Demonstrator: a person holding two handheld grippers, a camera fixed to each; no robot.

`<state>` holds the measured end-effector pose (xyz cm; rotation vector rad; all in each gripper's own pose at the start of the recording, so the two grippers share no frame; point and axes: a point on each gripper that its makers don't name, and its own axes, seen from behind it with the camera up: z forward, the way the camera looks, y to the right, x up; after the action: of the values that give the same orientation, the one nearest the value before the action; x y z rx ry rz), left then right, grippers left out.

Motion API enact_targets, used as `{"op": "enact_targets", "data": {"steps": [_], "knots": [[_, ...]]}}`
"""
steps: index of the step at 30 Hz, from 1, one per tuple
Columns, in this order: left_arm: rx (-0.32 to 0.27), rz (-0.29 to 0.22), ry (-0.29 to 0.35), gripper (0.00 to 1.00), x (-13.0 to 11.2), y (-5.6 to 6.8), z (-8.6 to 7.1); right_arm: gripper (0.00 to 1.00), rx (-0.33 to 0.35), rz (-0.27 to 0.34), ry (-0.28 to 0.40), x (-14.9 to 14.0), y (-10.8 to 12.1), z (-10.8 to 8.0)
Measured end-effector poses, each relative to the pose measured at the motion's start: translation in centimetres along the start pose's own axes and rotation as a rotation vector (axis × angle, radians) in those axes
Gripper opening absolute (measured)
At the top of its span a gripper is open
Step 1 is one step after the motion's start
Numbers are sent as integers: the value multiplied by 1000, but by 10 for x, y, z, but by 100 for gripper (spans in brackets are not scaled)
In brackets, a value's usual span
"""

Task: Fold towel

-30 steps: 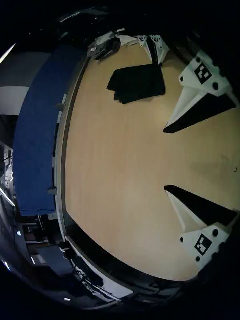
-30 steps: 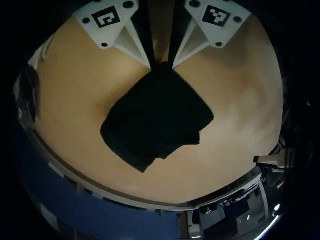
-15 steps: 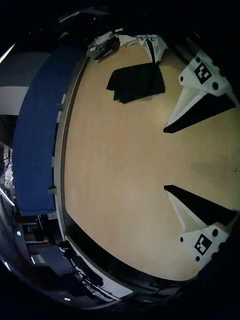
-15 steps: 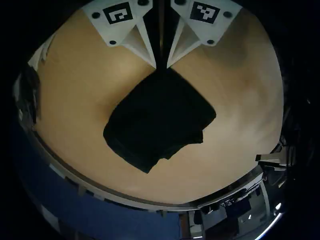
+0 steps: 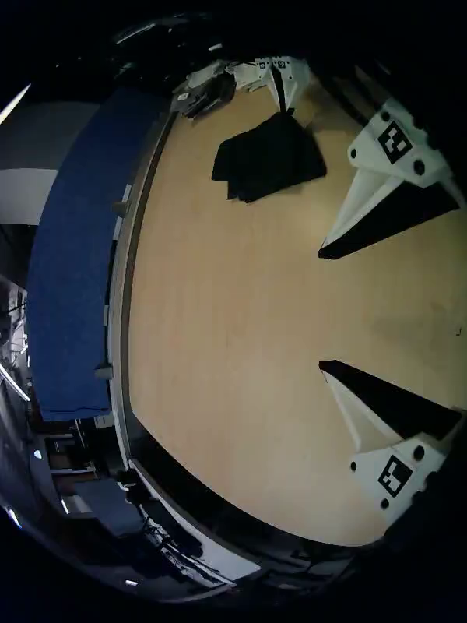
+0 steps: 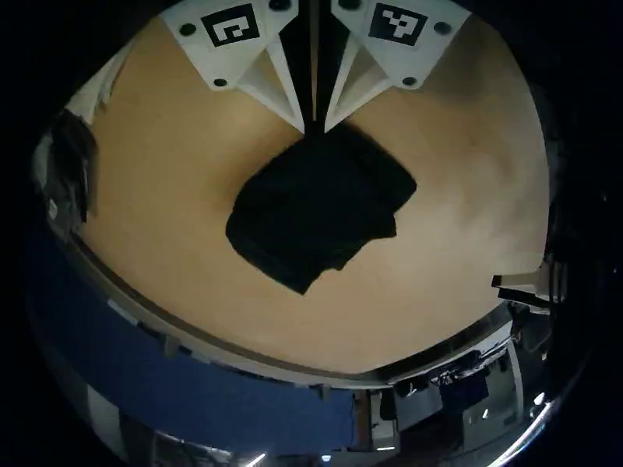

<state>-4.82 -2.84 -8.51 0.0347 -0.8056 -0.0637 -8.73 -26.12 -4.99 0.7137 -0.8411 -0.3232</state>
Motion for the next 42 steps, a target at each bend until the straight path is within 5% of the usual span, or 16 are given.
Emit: {"op": "enact_targets", "data": {"steps": [17, 42], "knots": [[-15, 6, 28, 97, 13, 6, -3, 2, -50, -58, 237, 112, 12, -68], [-40, 24, 43, 97, 22, 19, -5, 2, -85, -62, 309, 141, 28, -106]]}}
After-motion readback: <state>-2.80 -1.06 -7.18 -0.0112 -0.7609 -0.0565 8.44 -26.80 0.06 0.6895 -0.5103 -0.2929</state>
